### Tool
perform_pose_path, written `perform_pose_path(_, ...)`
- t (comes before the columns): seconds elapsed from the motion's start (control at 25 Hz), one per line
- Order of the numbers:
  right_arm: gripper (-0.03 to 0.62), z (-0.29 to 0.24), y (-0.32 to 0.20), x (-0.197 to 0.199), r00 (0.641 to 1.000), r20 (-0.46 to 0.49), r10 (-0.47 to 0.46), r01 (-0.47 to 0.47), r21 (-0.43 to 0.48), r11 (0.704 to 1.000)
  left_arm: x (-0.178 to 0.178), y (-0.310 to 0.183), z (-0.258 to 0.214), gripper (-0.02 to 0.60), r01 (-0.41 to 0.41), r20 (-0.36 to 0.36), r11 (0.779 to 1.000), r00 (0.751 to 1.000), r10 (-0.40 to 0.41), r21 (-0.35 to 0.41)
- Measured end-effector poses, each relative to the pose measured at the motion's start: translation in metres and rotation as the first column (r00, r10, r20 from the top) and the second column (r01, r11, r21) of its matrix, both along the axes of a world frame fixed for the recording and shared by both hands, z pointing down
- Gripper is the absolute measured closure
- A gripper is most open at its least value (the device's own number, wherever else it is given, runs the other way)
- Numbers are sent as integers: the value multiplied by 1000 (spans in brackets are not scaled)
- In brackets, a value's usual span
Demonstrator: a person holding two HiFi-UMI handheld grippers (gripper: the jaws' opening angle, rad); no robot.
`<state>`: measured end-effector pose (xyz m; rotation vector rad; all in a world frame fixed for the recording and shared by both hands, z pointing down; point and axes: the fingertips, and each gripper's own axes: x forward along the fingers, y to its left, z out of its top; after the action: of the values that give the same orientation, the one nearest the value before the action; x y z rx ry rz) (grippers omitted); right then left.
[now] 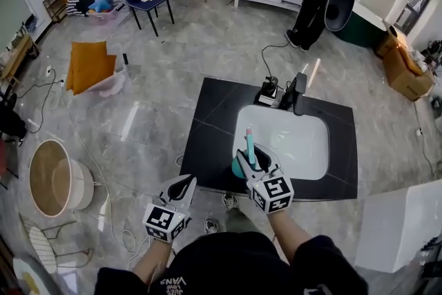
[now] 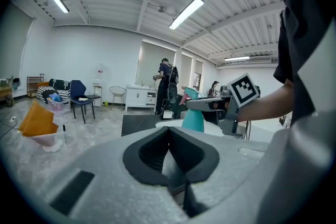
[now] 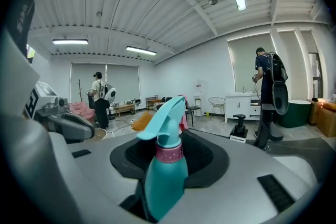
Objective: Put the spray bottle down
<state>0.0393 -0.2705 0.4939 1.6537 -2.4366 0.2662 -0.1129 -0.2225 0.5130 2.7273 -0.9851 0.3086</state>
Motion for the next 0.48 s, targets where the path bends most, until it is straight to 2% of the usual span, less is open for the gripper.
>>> perform_pose_path(0.48, 442, 4, -120, 0, 996, -32, -89, 90, 28, 996, 13, -84, 4, 571, 64, -14, 998, 998, -64, -4)
